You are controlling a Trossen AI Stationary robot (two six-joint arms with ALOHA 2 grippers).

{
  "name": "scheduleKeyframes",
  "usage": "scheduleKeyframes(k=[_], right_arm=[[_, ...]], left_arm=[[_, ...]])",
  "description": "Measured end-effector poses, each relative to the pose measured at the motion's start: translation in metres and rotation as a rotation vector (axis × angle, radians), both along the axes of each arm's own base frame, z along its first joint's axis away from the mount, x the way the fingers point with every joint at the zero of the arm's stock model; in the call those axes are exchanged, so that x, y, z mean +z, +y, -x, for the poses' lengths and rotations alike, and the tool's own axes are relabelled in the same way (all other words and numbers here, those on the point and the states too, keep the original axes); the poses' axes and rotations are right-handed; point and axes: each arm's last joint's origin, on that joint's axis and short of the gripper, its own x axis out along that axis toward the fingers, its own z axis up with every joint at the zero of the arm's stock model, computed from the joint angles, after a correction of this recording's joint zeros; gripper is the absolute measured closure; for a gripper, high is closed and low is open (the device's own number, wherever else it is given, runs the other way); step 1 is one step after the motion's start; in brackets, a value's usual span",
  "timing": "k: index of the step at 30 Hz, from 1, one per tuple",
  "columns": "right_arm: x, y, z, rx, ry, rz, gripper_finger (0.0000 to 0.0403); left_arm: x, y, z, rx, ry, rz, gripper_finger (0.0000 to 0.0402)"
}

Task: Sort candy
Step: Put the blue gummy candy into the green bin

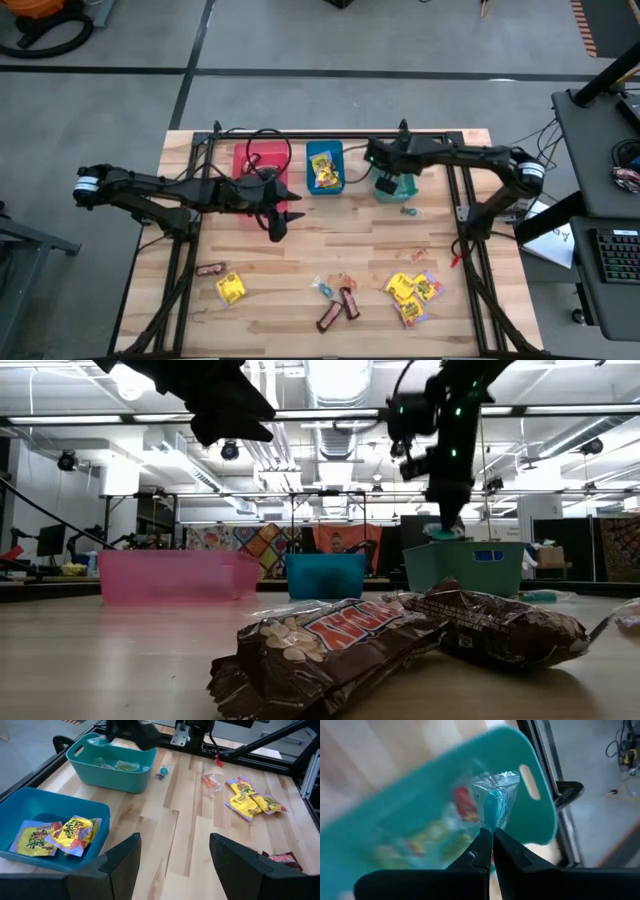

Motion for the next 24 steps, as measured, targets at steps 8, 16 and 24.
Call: scheduleKeyframes(k=[8,16,24], right_arm=[[-0.021,-0.035,0.009,0.206,0.237,-0.048,0.0394],[-0.028,-0.042,0.005,0.339,0.302,-0.048,0.0394],[-0.029,-0.043,0.006,0.308,0.286,-0.049,0.0393]], left_arm=[[0.000,0.000,0.000,0.000,0.003,0.000,0.0182],[-0.001,0.000,0.001,0.000,0.011,-0.001,0.0182],[-0.002,0.000,0.001,0.000,0.018,-0.001,0.0182]])
